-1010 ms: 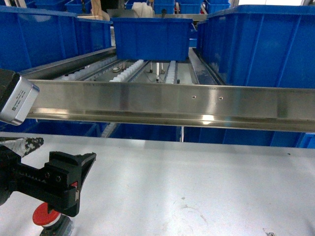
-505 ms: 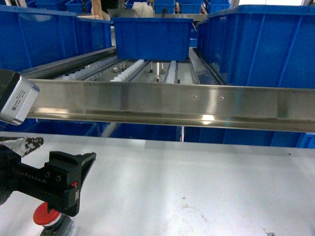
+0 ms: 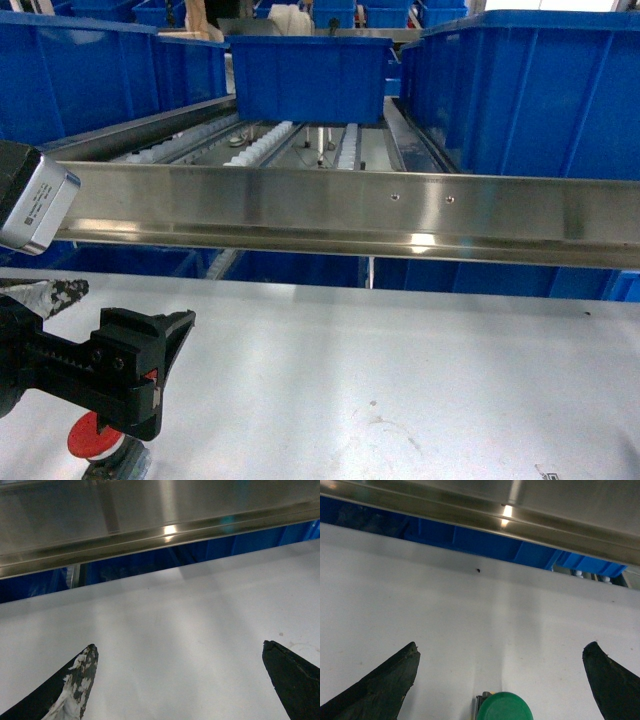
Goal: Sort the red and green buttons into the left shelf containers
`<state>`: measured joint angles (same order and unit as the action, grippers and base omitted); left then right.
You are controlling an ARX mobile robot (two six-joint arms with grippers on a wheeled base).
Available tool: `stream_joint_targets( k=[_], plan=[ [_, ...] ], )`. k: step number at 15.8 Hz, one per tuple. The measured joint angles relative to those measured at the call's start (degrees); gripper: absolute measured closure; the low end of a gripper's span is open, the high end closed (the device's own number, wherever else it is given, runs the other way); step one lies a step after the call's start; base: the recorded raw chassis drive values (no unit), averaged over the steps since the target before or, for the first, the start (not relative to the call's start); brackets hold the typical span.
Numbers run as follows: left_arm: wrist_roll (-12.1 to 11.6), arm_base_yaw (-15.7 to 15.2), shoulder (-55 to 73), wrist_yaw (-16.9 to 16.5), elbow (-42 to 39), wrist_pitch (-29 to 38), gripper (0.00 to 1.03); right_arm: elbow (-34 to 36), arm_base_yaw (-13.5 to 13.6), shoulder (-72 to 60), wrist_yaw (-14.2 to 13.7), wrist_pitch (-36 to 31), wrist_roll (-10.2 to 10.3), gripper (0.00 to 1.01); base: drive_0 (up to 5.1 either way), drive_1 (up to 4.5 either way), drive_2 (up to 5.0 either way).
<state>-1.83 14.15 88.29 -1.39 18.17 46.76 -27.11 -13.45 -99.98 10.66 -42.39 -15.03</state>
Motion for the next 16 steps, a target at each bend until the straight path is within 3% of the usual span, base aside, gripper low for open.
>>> stream_joint_targets(
  k=[2,4,10,14,16],
  plan=[
    [0.0,0.0,0.0,0.0,0.0,0.0,0.05,-8.3,-0.7,-9.4,-2.4,5.0,-1.8,0.03,0.0,0.00,0.0],
    [0.0,0.0,0.0,0.1,0.0,0.0,0.05,-8.2,-1.2,-9.6,-2.9,5.6,-2.6,0.03,0.0,0.00,0.0],
    [0.0,0.0,0.0,0.1,0.0,0.0,0.05,-8.8,-0.5,-20.6,-2.9,2.4,-2.5,0.03,0.0,0.00,0.0],
    [-0.1,0.0,0.0,0.1,0.0,0.0,0.05,-12.0,-2.0,-22.1,-2.1,1.1,-2.5,0.03,0.0,0.00,0.0],
    [-0.1,0.0,0.0,0.1,0.0,0.0,0.05,-13.4,-2.8,-22.9,-1.8,0.7,-2.5,0.10,0.0,0.00,0.0]
  ],
)
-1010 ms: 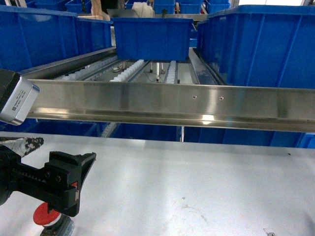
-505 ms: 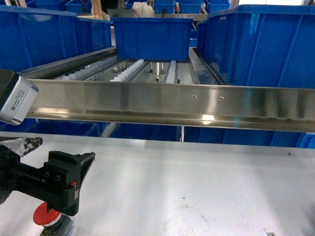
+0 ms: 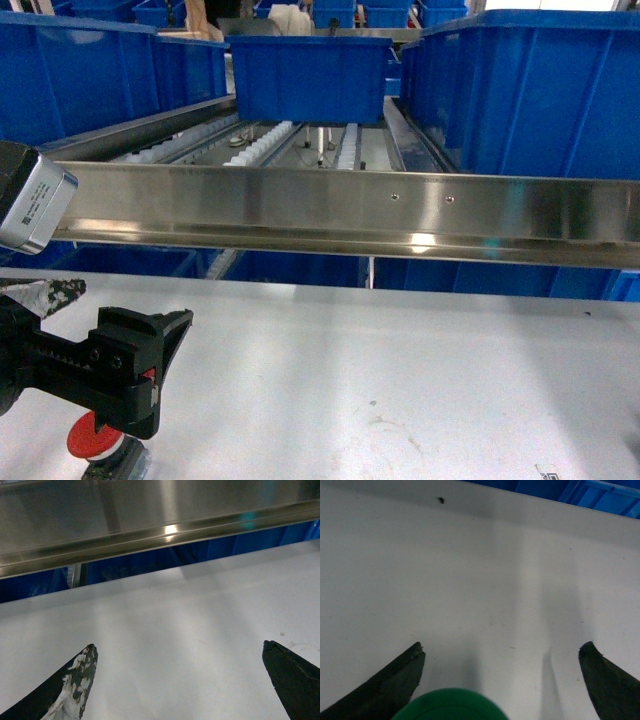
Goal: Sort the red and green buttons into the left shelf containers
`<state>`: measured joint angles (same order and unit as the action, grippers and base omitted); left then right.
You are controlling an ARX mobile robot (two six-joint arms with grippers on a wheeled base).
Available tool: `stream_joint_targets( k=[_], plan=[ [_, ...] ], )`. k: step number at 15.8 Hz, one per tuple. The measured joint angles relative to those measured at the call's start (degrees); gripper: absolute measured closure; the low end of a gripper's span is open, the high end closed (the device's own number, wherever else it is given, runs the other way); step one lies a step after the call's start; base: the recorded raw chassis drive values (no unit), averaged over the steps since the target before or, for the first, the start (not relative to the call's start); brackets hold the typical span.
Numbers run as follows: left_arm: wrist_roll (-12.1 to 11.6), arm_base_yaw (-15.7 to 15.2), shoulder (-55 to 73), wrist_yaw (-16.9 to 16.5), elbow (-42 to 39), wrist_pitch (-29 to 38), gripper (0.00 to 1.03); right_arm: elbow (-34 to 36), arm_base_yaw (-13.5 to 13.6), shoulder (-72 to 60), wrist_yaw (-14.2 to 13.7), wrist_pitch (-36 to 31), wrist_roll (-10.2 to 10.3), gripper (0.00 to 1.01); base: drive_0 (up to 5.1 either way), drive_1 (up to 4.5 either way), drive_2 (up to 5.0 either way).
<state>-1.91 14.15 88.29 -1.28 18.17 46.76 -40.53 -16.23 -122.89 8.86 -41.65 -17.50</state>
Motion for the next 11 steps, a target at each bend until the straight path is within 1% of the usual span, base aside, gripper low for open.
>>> stream_joint_targets(
  k=[1,3,5,6,9,11],
  plan=[
    [0.0,0.0,0.0,0.0,0.0,0.0,0.05,-0.1,-0.2,0.0,0.2,0.0,0.0,0.17,0.0,0.00,0.0],
    [0.0,0.0,0.0,0.0,0.0,0.0,0.05,-0.2,-0.3,0.0,0.9,0.0,0.0,0.36,0.0,0.00,0.0],
    [0.0,0.0,0.0,0.0,0.0,0.0,0.05,-0.2,-0.3,0.0,1.3,-0.2,0.0,0.58,0.0,0.00,0.0],
    [0.0,0.0,0.0,0.0,0.0,0.0,0.05,-0.2,-0.3,0.0,1.5,0.1,0.0,0.71,0.0,0.00,0.0],
    [0.0,0.0,0.0,0.0,0.0,0.0,0.05,1.8,-0.4,0.3,1.7,-2.1,0.1,0.71,0.0,0.00,0.0],
    [0.0,0.0,0.0,0.0,0.0,0.0,0.05,6.0,-1.5,4.7,4.2,-4.7,2.1,0.71,0.0,0.00,0.0]
  ],
)
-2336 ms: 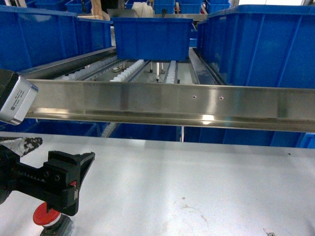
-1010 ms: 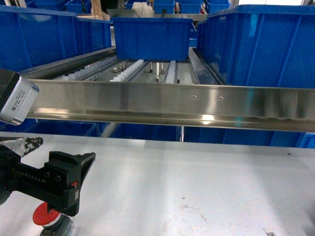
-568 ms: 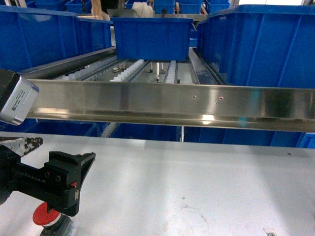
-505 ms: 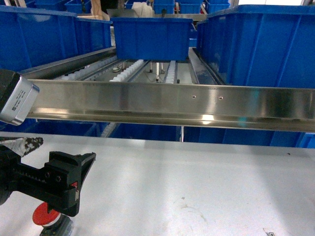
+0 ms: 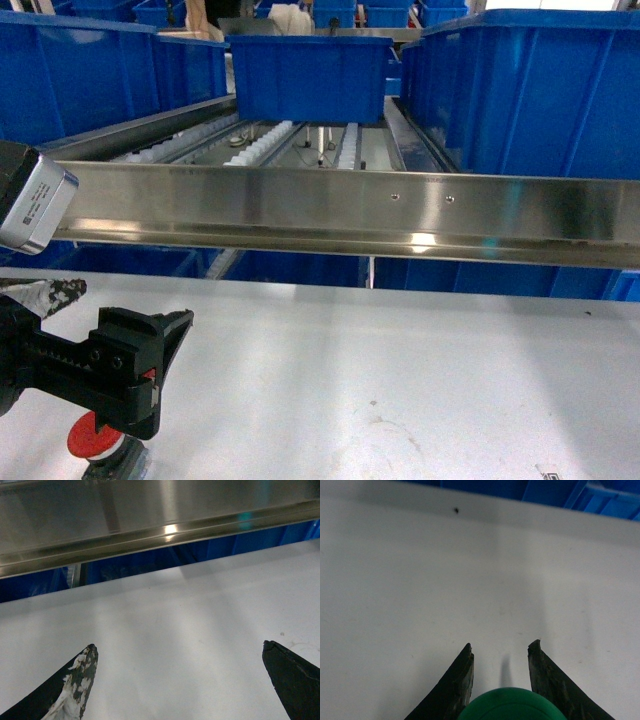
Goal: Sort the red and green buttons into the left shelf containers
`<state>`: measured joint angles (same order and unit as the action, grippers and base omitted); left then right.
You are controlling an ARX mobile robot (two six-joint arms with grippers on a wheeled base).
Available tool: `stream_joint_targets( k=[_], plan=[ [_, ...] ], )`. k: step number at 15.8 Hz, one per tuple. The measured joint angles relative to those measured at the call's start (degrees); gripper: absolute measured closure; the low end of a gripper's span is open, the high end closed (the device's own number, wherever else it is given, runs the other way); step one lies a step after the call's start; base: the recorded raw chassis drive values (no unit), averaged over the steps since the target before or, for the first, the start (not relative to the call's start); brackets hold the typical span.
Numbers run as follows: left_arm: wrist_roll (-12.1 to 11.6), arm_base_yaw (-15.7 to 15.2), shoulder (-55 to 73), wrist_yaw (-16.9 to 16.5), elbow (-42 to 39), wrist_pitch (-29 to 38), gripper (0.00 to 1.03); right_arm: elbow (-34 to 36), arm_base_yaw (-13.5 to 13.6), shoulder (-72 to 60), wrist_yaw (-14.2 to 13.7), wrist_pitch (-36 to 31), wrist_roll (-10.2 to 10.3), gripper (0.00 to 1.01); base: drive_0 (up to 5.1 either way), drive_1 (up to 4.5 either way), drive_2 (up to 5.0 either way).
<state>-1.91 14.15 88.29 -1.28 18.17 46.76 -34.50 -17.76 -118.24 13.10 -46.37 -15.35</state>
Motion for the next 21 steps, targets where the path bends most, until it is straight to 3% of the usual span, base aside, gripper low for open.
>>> stream_joint_targets(
  k=[2,4,6,9,12,13,15,16,21],
  plan=[
    [0.0,0.0,0.0,0.0,0.0,0.0,0.05,4.8,-1.7,9.5,4.9,-5.5,3.2,0.71,0.0,0.00,0.0],
    [0.0,0.0,0.0,0.0,0.0,0.0,0.05,12.5,-3.8,22.3,11.5,-14.2,9.2,0.71,0.0,0.00,0.0],
    [0.0,0.0,0.0,0.0,0.0,0.0,0.05,21.4,-4.8,36.2,16.1,-18.4,14.8,0.71,0.0,0.00,0.0],
    [0.0,0.0,0.0,0.0,0.0,0.0,0.05,31.2,-6.5,57.1,20.5,-8.0,19.3,0.71,0.0,0.00,0.0],
    [0.0,0.0,0.0,0.0,0.0,0.0,0.05,33.9,-6.3,82.0,23.3,11.2,20.3,0.71,0.0,0.00,0.0],
    [0.0,0.0,0.0,0.0,0.0,0.0,0.05,34.0,-5.0,90.1,23.6,17.0,20.0,0.71,0.0,0.00,0.0],
    [0.0,0.0,0.0,0.0,0.0,0.0,0.05,34.0,-1.2,93.4,20.9,17.0,18.2,0.71,0.0,0.00,0.0],
    [0.0,0.0,0.0,0.0,0.0,0.0,0.05,34.0,-0.6,92.7,20.3,17.9,17.1,0.71,0.0,0.00,0.0],
    [0.0,0.0,0.0,0.1,0.0,0.0,0.05,34.0,-0.7,92.6,19.7,17.6,16.1,0.71,0.0,0.00,0.0]
  ],
)
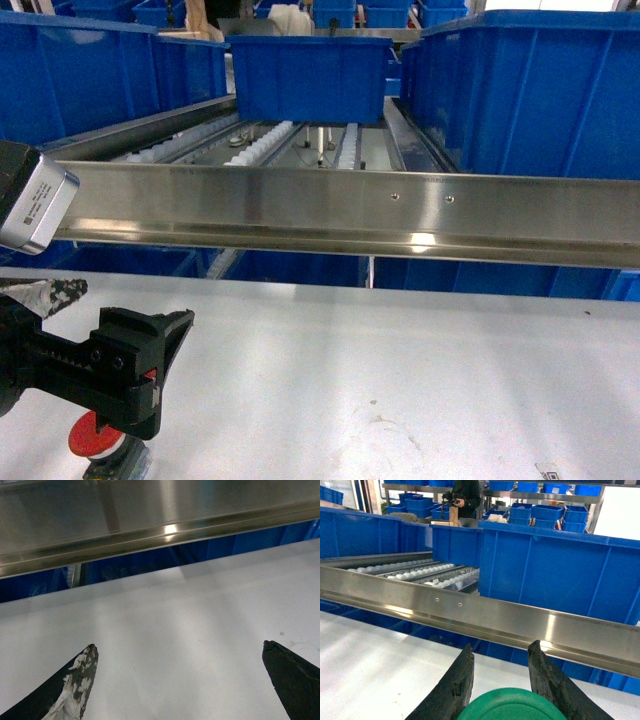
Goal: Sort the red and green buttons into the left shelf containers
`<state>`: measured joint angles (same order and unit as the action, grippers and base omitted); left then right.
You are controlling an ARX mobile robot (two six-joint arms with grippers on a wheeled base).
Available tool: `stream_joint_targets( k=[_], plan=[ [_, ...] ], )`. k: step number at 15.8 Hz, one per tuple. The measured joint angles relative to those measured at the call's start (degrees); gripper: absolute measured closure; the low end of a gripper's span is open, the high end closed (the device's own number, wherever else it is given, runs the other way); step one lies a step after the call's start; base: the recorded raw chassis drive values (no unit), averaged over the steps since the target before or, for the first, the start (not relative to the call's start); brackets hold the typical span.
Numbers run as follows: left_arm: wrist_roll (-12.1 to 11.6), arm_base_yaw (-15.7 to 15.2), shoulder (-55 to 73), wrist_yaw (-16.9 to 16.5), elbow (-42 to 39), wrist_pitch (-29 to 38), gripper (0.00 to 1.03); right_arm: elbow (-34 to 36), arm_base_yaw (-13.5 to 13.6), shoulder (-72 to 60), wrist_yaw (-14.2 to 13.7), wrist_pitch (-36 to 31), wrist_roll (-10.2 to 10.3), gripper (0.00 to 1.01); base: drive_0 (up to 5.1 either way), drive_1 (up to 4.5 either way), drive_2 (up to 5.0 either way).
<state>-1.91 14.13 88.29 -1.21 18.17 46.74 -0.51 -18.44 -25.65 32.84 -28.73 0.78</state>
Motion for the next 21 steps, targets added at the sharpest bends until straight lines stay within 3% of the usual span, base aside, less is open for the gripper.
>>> stream_joint_targets(
  k=[4,7,11,13,20,21],
  plan=[
    [1.2,-1.8,2.8,3.4,-0.6,-0.1,0.05,0.0,0.0,0.0,0.0,0.0,-0.2,0.71,0.0,0.00,0.0],
    [5.3,-3.3,8.6,5.2,-1.1,-0.3,0.05,0.0,0.0,0.0,0.0,0.0,-0.3,0.71,0.0,0.00,0.0],
    [8.2,-1.5,15.6,3.1,1.8,-1.5,0.05,0.0,0.0,0.0,0.0,0.0,-0.3,0.71,0.0,0.00,0.0],
    [9.5,-0.3,16.6,4.2,2.2,-2.8,0.05,0.0,0.0,0.0,0.0,0.0,-0.3,0.71,0.0,0.00,0.0],
    [10.5,0.5,21.5,4.6,0.8,1.1,0.06,0.0,0.0,0.0,0.0,0.0,-0.3,0.71,0.0,0.00,0.0],
    [10.6,0.5,22.1,4.5,0.4,2.3,0.15,0.0,0.0,0.0,0.0,0.0,-0.3,0.71,0.0,0.00,0.0]
  ],
)
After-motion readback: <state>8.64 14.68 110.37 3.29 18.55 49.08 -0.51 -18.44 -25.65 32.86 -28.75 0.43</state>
